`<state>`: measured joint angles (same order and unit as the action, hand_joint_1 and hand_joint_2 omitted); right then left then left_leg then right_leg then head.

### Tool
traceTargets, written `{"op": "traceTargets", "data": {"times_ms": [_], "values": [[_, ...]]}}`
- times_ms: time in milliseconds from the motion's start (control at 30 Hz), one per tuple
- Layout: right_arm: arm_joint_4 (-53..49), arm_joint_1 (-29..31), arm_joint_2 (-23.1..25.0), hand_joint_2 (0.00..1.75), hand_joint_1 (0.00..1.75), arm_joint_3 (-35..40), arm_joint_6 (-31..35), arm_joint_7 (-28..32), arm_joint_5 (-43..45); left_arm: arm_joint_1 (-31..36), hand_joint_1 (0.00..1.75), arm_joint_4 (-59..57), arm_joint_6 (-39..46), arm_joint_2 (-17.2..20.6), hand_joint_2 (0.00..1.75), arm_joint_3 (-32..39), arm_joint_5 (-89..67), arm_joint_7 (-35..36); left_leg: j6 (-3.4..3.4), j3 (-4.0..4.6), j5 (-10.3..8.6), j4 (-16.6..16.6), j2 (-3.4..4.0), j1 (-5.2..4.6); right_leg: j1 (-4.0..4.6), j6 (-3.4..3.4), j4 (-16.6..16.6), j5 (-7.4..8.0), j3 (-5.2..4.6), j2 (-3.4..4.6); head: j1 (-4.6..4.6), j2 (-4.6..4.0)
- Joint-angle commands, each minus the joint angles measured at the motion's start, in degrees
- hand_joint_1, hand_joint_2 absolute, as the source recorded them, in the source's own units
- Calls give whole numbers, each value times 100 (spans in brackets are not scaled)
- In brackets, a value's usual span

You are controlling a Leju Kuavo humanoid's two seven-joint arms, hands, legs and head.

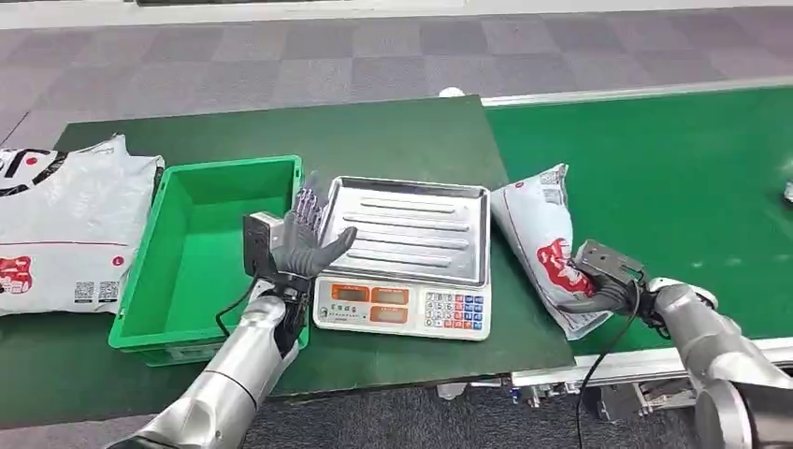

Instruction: Moved the parcel from conveyor to table for the left to box.

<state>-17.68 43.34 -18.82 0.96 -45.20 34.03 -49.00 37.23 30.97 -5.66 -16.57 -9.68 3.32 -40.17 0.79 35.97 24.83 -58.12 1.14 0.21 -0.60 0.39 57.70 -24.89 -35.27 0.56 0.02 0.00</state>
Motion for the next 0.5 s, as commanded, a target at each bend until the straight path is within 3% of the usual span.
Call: {"op": "traceTargets", "data": {"times_ms": [33, 233, 433, 500], "values": [[355, 228, 710, 175, 175, 375, -367, 146, 94, 159, 0, -182, 1, 111, 175, 356, -46, 17, 9, -21, 4, 10, 49, 11, 5, -14, -8, 14, 3, 52, 0, -2], [388, 269, 1028, 175, 175, 126, -2, 187, 451, 137, 0, -194, -6, 101, 175, 420, -71, 17, 27, -56, 13, 24, 105, 36, 26, -44, -9, 18, 6, 108, 0, -2], [457, 647, 899, 175, 175, 207, 315, -376, 449, 134, 0, -184, -68, 143, 175, 467, -97, 17, 28, -88, 13, 49, 149, 37, 26, -70, -3, 23, 5, 156, -2, 0], [428, 681, 882, 175, 175, 374, 1197, -806, 241, 129, 0, -154, -49, 157, 175, 479, -89, 17, 28, -95, 10, 58, 142, 39, 28, -74, -5, 20, 7, 148, -2, -2]]}}
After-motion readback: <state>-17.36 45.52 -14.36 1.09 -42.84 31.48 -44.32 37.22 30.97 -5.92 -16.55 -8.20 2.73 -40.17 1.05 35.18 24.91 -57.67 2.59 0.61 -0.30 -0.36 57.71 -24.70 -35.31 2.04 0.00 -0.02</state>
